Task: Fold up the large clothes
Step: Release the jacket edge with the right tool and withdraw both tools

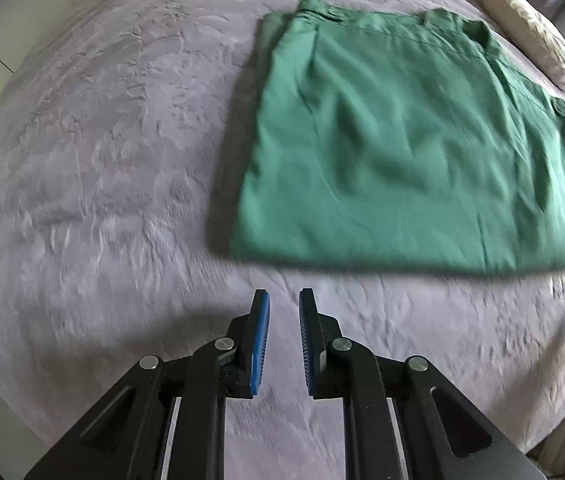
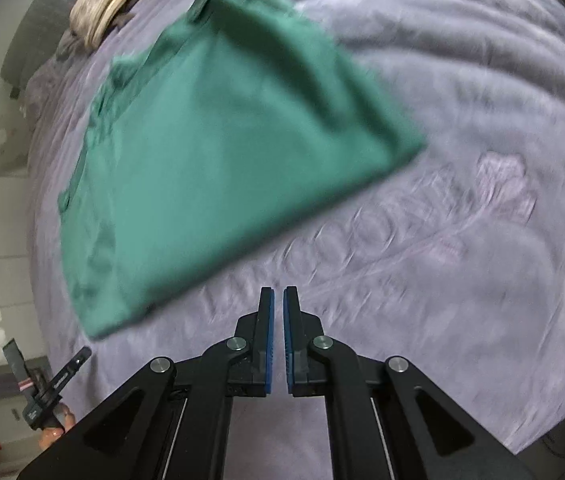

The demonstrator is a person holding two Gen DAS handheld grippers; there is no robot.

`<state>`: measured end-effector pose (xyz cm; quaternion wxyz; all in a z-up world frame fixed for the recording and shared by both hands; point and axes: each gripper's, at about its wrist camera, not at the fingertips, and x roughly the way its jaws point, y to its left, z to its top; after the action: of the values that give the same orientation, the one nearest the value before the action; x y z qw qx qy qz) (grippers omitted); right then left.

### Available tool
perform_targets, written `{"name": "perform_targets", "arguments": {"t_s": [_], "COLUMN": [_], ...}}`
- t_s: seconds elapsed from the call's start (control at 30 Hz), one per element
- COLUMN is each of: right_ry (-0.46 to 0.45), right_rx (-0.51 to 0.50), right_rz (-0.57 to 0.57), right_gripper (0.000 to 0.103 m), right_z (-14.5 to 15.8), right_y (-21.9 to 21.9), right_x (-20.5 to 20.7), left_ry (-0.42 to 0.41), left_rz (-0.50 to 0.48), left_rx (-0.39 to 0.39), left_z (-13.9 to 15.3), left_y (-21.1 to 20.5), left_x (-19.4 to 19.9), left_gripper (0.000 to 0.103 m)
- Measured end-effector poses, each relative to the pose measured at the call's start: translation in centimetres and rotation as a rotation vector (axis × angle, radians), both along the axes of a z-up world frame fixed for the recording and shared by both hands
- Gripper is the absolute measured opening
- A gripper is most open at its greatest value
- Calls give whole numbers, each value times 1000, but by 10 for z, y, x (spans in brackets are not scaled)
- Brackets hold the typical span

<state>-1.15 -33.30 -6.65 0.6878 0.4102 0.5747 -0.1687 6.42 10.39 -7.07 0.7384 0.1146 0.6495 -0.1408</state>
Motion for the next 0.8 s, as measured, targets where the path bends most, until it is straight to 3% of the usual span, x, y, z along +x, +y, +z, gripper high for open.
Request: {"name": "perform_targets", "arguments": {"t_s": [0.37, 0.4, 0.43, 0.47, 0.5, 0.53, 0.67, 0.8], "right_ry": [33, 36, 40, 43, 44, 41, 37, 48], "right_rx": [34, 35, 35, 31, 25, 19, 12, 10], "right_rz": [124, 134, 143, 148, 155, 161, 204, 221], "right_gripper": [6, 12, 19, 42, 69, 74, 74, 74], "right_z": [9, 10, 11, 12, 13, 15, 18, 16], "right_y": [80, 85, 90, 94, 100, 103, 118, 129], "right_x": [7, 9, 10, 12, 14, 15, 23, 30], "left_ry": [27, 31, 41, 34, 2, -17, -6, 12], "left_rz": [-15, -17, -20, -13, -5, -23, -30, 15], "left_rx": [-4, -4, 6, 21, 23, 16, 9, -1], "left_z": [13, 12, 10, 7, 11, 12, 9, 3], "left_y": [10, 12, 13, 17, 23, 22, 24, 34], "left_x": [-56, -54, -57, -60, -61, -68, -74, -56], "left_gripper": [17, 30, 82, 103, 102, 102, 102, 102]}}
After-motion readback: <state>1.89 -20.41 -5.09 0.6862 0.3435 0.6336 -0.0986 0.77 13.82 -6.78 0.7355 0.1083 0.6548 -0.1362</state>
